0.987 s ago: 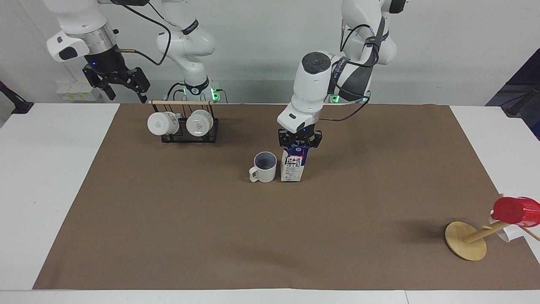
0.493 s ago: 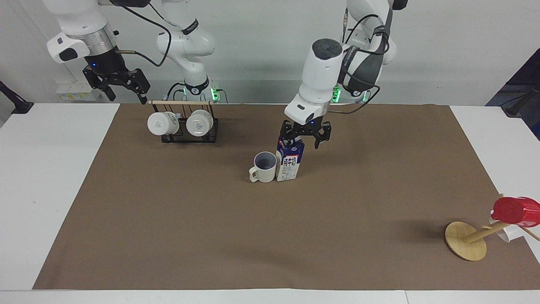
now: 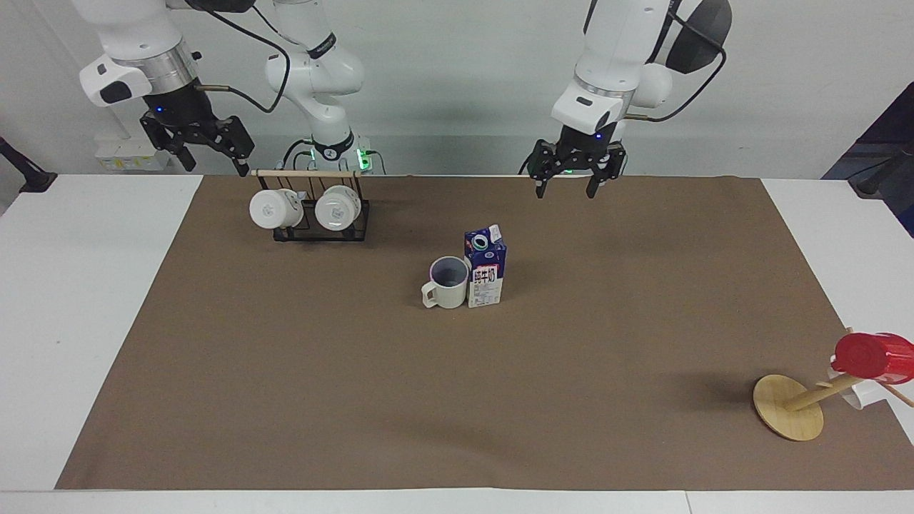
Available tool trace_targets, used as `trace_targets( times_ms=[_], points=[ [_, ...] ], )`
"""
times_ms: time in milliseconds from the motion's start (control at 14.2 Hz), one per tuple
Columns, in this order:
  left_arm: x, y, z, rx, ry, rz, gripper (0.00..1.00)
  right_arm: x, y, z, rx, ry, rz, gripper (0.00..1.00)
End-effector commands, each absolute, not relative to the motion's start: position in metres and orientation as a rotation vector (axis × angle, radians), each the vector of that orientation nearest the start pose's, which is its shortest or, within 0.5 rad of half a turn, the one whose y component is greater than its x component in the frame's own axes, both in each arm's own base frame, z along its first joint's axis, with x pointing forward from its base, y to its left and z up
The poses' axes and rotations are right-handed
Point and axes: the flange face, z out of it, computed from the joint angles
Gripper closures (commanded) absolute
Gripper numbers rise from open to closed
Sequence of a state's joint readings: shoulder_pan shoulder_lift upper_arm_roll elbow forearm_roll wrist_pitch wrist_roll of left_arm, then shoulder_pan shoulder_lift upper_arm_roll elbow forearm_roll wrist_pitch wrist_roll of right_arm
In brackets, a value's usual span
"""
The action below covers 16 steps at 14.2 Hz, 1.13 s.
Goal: Place cup and milk on table
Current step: 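Open the left gripper and withdraw it from the carton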
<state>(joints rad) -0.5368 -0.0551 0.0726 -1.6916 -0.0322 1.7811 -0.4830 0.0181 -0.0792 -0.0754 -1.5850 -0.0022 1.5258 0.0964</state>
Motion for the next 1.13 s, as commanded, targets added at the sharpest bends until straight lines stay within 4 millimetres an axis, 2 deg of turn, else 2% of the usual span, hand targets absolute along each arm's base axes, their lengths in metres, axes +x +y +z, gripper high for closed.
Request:
trace_targets(
  times_ms=[0,141,282,493,705,846,916,1057],
  points=[
    [0.507,-0.186,0.625,-3.213,0.055,-0.156,0.0,0.53,-0.033,0.656,-3.146,0.229,-0.046,0.0],
    [0.523,-0.134,0.631,-3.197,0.154,-0.187,0.0,0.528,-0.026,0.652,-3.145,0.23,-0.034,0.0],
    [0.529,-0.094,0.634,-3.184,0.191,-0.173,0.0,0.528,-0.025,0.652,-3.137,0.232,-0.036,0.0],
    [0.53,-0.046,0.672,-3.161,0.249,-0.165,0.0,0.524,-0.03,0.652,-3.126,0.23,-0.016,0.0],
    [0.524,-0.033,0.683,-3.158,0.248,-0.125,0.0,0.525,-0.031,0.651,-3.133,0.231,-0.024,0.0],
    [0.522,-0.025,0.692,-3.158,0.223,-0.103,0.0,0.52,-0.028,0.658,-3.171,0.21,0.042,0.0],
    [0.527,-0.024,0.693,-3.158,0.219,-0.067,0.0,0.516,-0.029,0.669,-3.18,0.204,0.077,0.0],
    [0.529,-0.026,0.699,-3.158,0.22,-0.069,0.0,0.52,-0.032,0.669,-3.171,0.181,0.078,0.0]
  ],
)
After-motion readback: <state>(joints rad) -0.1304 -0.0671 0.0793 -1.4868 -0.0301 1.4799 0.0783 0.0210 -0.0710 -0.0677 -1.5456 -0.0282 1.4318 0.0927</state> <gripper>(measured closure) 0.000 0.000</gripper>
